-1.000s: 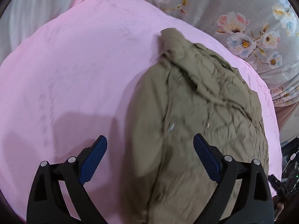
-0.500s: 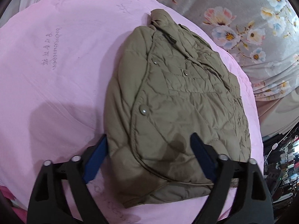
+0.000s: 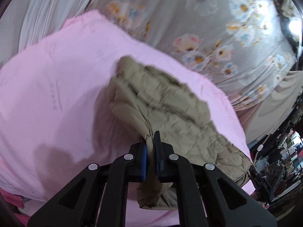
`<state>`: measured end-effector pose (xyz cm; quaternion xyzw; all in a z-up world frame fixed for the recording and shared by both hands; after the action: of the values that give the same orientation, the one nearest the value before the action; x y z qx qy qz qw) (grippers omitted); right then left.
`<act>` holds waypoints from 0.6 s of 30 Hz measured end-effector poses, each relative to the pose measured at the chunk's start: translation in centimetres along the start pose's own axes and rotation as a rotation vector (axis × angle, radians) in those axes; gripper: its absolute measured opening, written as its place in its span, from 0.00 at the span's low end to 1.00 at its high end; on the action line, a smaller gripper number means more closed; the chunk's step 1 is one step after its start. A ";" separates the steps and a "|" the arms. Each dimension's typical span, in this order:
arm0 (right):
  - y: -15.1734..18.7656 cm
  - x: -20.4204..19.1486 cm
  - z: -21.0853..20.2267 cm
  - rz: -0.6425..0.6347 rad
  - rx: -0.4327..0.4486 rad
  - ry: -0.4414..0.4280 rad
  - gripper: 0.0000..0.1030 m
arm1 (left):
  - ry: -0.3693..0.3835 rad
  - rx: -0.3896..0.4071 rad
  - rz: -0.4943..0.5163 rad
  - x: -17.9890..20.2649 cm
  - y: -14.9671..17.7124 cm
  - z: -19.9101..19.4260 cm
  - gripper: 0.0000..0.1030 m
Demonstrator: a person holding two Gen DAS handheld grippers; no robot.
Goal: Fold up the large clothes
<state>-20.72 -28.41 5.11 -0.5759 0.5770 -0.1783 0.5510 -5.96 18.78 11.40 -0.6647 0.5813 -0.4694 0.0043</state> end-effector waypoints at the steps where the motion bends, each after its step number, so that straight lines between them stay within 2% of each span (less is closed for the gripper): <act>1: -1.2 -0.9 -1.1 -0.033 0.037 -0.012 0.08 | 0.022 0.023 0.014 0.9 -0.3 -1.3 0.05; 5: -5.4 -2.7 -3.5 -0.077 0.157 -0.030 0.08 | 0.082 0.102 0.054 4.0 -2.3 -4.9 0.05; 8: -9.0 -2.7 -3.2 -0.098 0.216 0.002 0.07 | 0.088 0.141 0.105 6.3 -5.2 -4.6 0.05; 9: -11.1 -1.7 -1.9 -0.076 0.234 0.002 0.07 | 0.080 0.148 0.119 6.7 -5.9 -3.9 0.05; 13: -13.8 2.2 4.1 -0.029 0.190 0.087 0.07 | -0.003 0.151 0.148 7.1 -9.4 2.3 0.06; 18: -13.8 6.9 12.6 0.031 0.103 0.188 0.07 | -0.193 0.125 0.195 6.0 -11.8 12.7 0.07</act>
<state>-1.82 -32.76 9.61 -0.5185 0.6250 -0.2523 0.5263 10.41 11.07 14.47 -0.6456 0.6096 -0.4357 0.1471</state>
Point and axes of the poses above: each gripper's, at about its wrist camera, not at the fingertips, and z roughly the way its jaws point, x to its right, y to its underside, the point moved 3 cm from there along z, roughly the way its jaws point, and after that the axes turned 12 degrees about -z, right-handed, at the moved point
